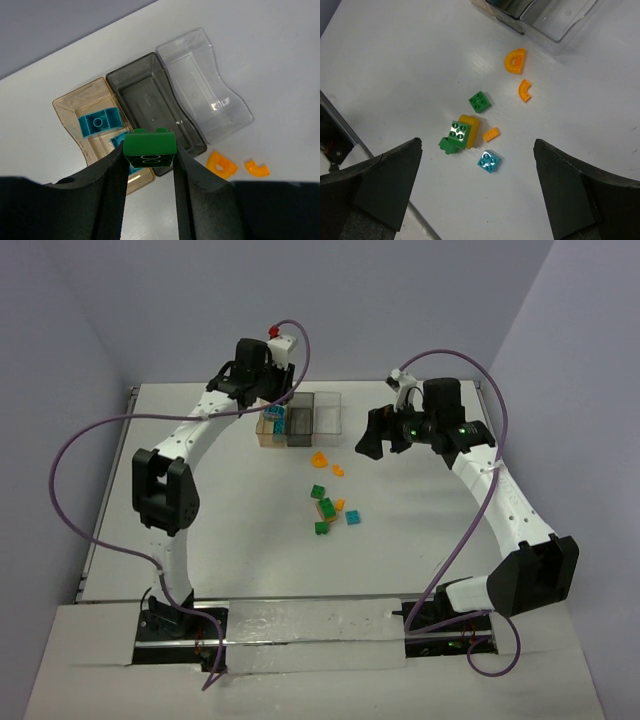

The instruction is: Sort the legos into containers by color

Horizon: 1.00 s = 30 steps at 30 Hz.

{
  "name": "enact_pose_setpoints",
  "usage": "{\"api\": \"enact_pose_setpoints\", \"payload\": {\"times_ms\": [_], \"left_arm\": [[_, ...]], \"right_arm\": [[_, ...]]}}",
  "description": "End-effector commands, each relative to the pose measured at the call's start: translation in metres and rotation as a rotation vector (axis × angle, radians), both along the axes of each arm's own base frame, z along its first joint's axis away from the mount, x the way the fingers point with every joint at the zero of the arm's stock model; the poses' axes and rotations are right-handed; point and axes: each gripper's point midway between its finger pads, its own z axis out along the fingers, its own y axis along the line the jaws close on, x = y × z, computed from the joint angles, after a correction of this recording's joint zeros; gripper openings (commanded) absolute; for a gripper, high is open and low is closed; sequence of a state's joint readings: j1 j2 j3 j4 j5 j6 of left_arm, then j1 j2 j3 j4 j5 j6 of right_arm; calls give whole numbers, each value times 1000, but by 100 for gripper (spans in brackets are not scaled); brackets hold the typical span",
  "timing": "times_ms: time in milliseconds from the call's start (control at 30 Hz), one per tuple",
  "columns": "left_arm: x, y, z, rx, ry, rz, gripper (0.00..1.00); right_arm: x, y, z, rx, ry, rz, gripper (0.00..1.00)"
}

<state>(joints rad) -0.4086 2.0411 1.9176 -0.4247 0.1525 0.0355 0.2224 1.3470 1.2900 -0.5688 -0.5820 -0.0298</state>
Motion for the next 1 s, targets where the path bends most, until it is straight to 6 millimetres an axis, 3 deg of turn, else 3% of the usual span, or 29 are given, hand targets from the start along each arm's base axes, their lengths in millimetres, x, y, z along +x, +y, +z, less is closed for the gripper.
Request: {"api": "enact_pose_setpoints", "payload": {"times_ms": [0, 100, 400, 533, 767, 900, 967], "left_arm": [[38, -1, 27, -126, -98, 145, 0], [45, -6, 22, -124, -97, 135, 0], [49, -17, -29, -74, 15, 73, 0], [47, -20, -39, -77, 36, 58, 7], [47, -24, -52, -74, 67, 46, 10], [46, -26, -57, -75, 82, 35, 24], [45, -27, -55, -77, 83, 31, 37]], "right_arm": [[10, -2, 7, -2, -46, -17, 100], [12, -2, 2, -3, -38, -14, 100], [18, 0, -7, -10, -7, -11, 100], [18, -3, -12, -28, 3, -17, 100], [14, -7, -27, -56, 37, -26, 100], [12, -13, -39, -96, 61, -49, 100], [10, -17, -50, -129, 82, -58, 100]]}}
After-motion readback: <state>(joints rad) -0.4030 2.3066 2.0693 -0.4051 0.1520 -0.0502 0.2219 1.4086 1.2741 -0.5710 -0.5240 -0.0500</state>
